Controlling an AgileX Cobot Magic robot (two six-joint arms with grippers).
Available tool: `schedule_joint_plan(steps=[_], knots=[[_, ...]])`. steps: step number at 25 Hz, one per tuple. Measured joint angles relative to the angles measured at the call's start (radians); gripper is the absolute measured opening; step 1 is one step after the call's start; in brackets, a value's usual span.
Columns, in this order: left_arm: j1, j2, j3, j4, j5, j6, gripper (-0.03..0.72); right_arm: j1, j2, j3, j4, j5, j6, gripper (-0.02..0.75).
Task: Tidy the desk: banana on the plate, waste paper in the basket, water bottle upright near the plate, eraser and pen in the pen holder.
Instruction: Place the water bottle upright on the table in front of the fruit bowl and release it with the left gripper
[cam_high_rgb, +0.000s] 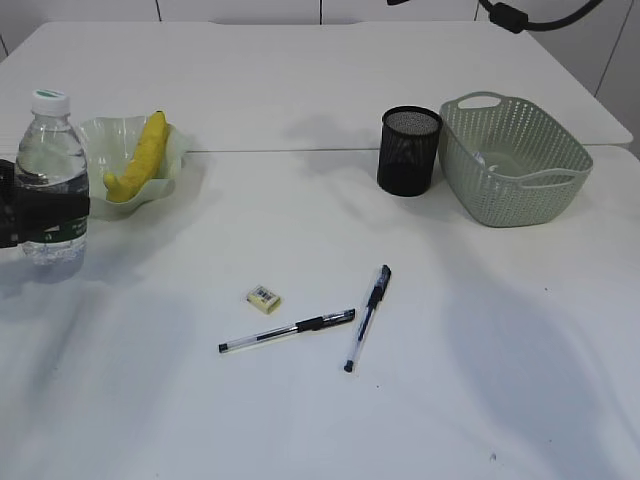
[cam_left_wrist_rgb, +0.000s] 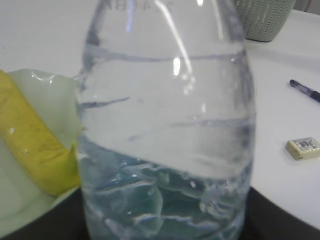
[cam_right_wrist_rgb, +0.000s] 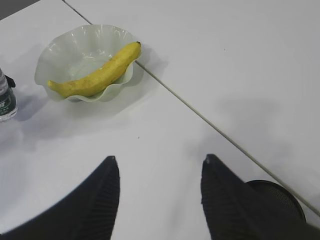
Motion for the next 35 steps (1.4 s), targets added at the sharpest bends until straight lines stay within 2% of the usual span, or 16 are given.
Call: schedule_joint_plan(steps=[8, 15, 23, 35], knots=[[0.012, 0.078, 0.011, -0.069, -0.010, 0.045, 0.376, 0.000, 0.000, 0.000, 0.000, 0.000, 0.000, 0.395], [0.022, 0.097, 0.011, -0.076, -0.010, 0.104, 0.376, 0.000, 0.000, 0.000, 0.000, 0.000, 0.000, 0.395], [0.026, 0.173, 0.005, -0.123, 0.065, 0.126, 0.376, 0.000, 0.000, 0.000, 0.000, 0.000, 0.000, 0.395], [0.030, 0.201, 0.003, -0.138, 0.102, 0.136, 0.376, 0.000, 0.000, 0.000, 0.000, 0.000, 0.000, 0.395]])
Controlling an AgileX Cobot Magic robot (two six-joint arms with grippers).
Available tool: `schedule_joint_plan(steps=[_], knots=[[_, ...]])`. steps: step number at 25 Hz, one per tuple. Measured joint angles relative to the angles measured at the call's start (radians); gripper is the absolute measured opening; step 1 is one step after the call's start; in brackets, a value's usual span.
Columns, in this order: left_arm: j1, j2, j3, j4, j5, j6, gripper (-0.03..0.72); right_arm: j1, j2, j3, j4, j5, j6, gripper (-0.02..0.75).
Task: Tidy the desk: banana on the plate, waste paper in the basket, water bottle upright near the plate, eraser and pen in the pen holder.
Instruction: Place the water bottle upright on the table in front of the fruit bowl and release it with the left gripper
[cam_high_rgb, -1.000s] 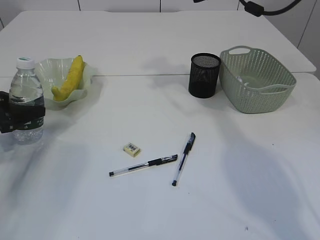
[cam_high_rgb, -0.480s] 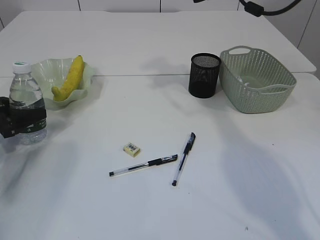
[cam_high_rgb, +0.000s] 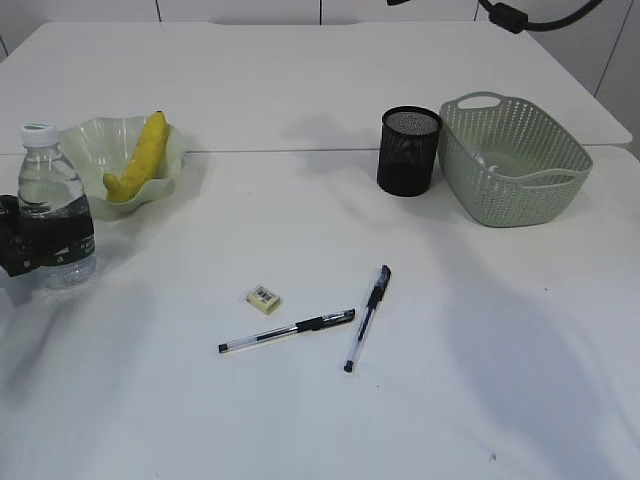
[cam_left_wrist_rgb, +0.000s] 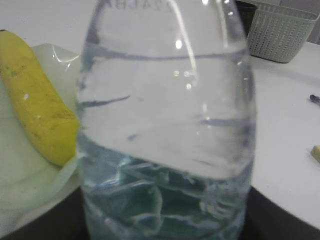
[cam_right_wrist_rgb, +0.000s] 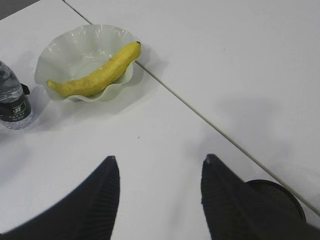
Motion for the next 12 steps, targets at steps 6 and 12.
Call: schedule_joint_plan(steps=[6, 12], knots=[[0.000, 0.002, 0.000, -0.016, 0.000, 0.008, 0.376, 0.000, 0.000, 0.000, 0.000, 0.000, 0.000, 0.395], [-0.002, 0.017, 0.000, -0.060, 0.011, 0.026, 0.376, 0.000, 0.002, 0.000, 0.000, 0.000, 0.000, 0.395]])
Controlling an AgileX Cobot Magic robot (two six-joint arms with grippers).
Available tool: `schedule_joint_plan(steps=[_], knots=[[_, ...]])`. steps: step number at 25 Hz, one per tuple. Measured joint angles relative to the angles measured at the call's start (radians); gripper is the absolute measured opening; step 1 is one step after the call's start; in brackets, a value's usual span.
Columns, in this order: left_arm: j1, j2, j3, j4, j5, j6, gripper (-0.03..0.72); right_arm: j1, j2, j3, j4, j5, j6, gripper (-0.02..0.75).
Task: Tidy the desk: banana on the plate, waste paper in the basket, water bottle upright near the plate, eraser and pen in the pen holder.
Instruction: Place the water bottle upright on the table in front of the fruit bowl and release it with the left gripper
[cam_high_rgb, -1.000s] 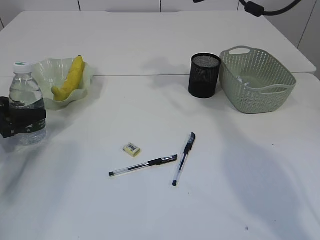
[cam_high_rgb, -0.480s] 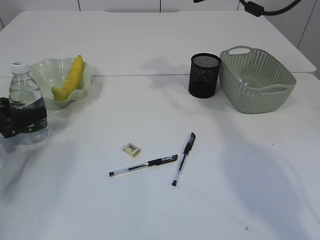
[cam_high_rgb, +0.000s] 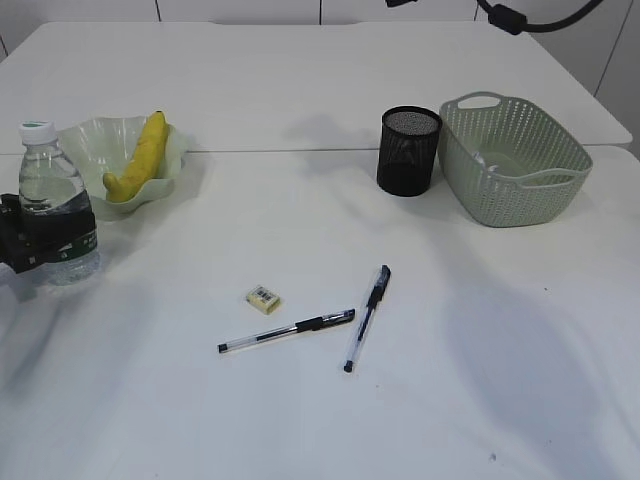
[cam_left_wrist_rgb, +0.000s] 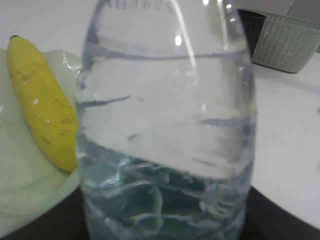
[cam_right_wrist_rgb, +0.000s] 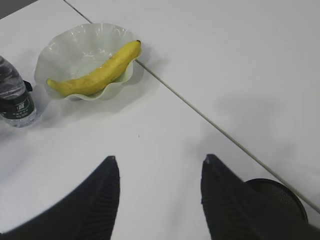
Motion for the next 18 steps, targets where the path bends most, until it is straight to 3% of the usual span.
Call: schedule_joint_plan(steps=[18], knots=[[-0.002, 0.000, 0.000, -0.002, 0.000, 0.004, 0.376, 0.000, 0.010, 0.000, 0.000, 0.002, 0.000, 0.395]])
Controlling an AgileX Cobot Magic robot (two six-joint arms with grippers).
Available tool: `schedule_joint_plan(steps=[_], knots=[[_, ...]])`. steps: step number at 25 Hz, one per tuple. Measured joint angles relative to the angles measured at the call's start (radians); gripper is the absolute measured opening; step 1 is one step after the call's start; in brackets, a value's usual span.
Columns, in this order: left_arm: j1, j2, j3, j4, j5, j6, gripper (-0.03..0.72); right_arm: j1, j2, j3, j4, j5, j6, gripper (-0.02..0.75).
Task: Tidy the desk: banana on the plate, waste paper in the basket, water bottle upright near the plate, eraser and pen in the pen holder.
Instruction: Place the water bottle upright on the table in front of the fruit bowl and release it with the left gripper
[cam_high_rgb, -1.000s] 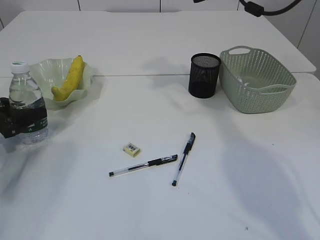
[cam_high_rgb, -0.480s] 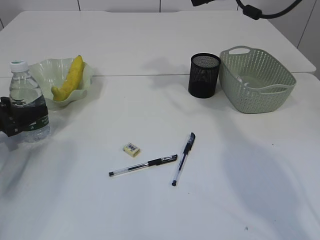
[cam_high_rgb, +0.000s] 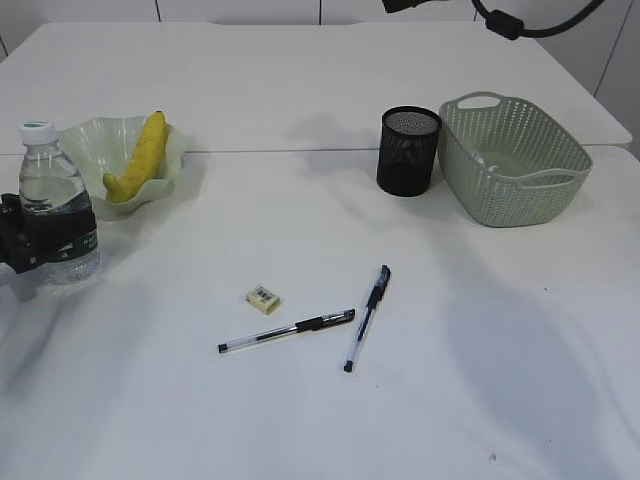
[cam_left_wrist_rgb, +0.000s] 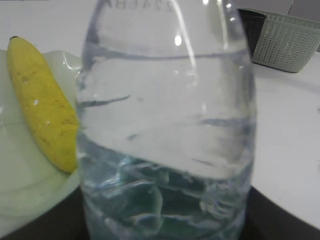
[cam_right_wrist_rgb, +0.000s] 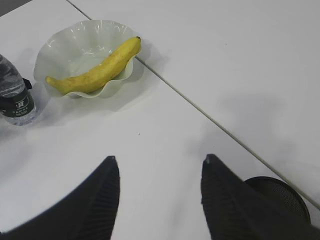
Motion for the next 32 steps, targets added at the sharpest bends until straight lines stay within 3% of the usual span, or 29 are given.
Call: schedule_joint_plan(steps=[32], knots=[[0.000, 0.002, -0.006, 0.000, -0.002, 0.007, 0.412, 0.000, 0.000, 0.000, 0.000, 0.000, 0.000, 0.395]])
